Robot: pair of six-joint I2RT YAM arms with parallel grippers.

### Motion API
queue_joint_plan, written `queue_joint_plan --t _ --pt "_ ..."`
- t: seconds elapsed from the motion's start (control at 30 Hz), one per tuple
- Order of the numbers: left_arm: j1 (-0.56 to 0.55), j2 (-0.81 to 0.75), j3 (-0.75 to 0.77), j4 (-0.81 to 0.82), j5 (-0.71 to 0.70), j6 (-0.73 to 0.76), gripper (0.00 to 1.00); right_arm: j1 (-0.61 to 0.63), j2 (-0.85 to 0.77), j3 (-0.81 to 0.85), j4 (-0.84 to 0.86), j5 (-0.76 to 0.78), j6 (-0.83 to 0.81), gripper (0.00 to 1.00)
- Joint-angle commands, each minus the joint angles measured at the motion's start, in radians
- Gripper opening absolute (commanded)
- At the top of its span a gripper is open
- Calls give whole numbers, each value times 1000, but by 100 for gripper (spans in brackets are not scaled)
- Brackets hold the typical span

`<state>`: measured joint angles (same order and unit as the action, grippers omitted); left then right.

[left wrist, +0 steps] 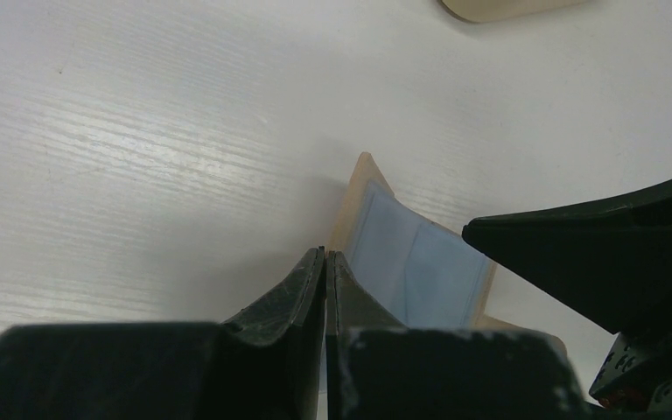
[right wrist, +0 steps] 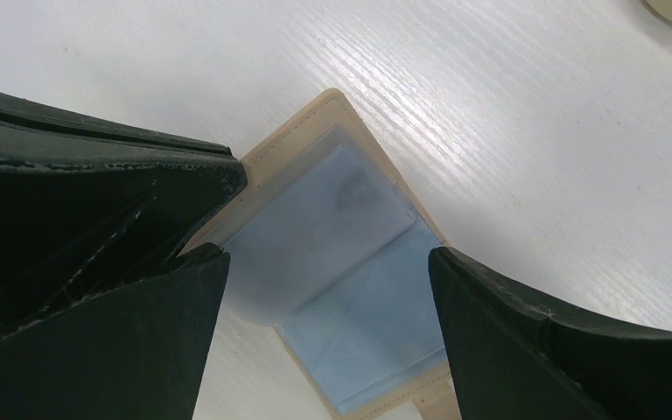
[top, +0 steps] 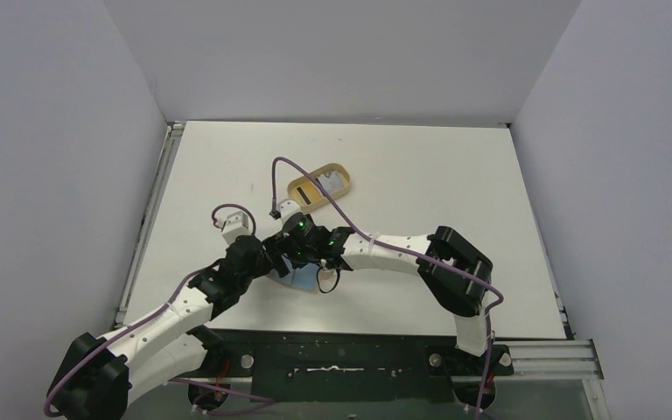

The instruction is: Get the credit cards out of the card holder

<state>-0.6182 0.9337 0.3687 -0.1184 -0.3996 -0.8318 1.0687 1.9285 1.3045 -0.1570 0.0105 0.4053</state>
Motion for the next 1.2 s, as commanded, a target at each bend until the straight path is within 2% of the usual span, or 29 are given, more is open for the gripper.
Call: queue_joint_plan --t 0.0,0.13,0.4,0.8,0.9,0.97,1.07,1.17 --pt "6 -24 21 31 3 -15 0 13 28 43 85 5 13 88" --pt "8 -36 21 25 4 -18 0 13 66 33 111 6 24 88" --pt "14 -77 21 -5 15 -33 0 14 107 -48 267 2 81 88" --pt "31 -75 16 -23 12 -36 0 15 41 -98 86 103 26 88" --pt "124 -37 -14 -5 98 -41 0 12 21 -145 106 86 31 89" --pt "235 13 -31 30 225 -34 18 2 13 -177 138 54 42 89" --pt "402 148 -24 95 444 -1 38 -29 1 -244 235 -46 81 89" --pt "488 315 24 183 629 42 45 -61 -5 -293 315 -134 98 89"
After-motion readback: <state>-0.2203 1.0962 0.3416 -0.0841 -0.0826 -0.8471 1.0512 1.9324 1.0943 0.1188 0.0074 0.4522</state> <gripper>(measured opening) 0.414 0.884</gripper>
